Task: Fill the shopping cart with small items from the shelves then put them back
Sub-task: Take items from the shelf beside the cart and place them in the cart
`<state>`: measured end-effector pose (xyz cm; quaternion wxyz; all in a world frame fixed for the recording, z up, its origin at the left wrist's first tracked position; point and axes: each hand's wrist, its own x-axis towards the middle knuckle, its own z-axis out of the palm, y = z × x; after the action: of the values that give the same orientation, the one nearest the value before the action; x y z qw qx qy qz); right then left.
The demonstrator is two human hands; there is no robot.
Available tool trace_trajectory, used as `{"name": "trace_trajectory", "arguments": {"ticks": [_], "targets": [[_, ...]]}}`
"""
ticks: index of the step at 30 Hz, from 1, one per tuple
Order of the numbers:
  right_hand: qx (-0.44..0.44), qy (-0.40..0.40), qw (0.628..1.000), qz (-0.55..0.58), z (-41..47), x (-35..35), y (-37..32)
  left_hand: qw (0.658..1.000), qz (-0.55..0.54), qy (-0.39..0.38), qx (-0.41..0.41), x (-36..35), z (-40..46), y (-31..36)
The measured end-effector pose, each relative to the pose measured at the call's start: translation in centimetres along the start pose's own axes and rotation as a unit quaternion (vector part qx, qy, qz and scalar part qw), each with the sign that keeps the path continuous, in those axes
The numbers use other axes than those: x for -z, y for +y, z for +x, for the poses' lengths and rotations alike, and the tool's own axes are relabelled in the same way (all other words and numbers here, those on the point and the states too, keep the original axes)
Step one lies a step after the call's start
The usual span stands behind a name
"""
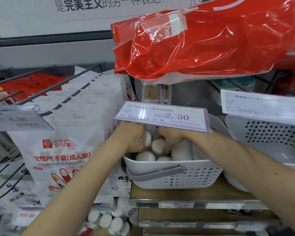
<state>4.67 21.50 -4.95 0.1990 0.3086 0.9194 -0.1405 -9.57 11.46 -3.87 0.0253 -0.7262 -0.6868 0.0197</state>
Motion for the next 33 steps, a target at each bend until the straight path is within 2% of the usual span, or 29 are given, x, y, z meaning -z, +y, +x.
{"name": "trace_trajectory", "arguments": {"ticks": [2,6,9,13,16,22,30,33], "targets": [[-0.007,0.022,1.0,0.004,0.1,0.2,0.3,0.999,0.035,-0.016,-0.008,-0.3,0.3,-0.1],[-0.024,-0.015,1.0,-0.006,0.2,-0.2,0.2,0.994,0.094,-0.052,-0.023,-0.6,0.8,-0.2],[-0.024,-0.003,1.0,0.012,0.1,-0.2,0.3,0.994,0.099,-0.04,-0.033,-0.7,0.8,-0.2],[-0.077,0.038,0.996,0.02,-1.1,0.4,1.6,0.993,0.11,-0.029,-0.032,-0.7,0.7,-0.3],[-0.067,0.014,0.997,-0.035,-3.4,0.4,1.8,0.994,0.101,-0.044,-0.022,-0.7,0.7,-0.2],[-0.127,-0.054,0.977,-0.161,-5.8,-2.3,3.4,0.993,0.107,-0.045,-0.012,-0.7,0.8,-0.2],[-0.106,0.0,0.989,-0.102,-5.6,-3.3,5.1,0.995,0.085,-0.056,-0.01,-0.3,0.6,0.1],[-0.103,0.002,0.993,-0.065,-6.0,-2.9,5.2,0.999,0.026,-0.037,0.001,0.5,0.0,0.4]]}}
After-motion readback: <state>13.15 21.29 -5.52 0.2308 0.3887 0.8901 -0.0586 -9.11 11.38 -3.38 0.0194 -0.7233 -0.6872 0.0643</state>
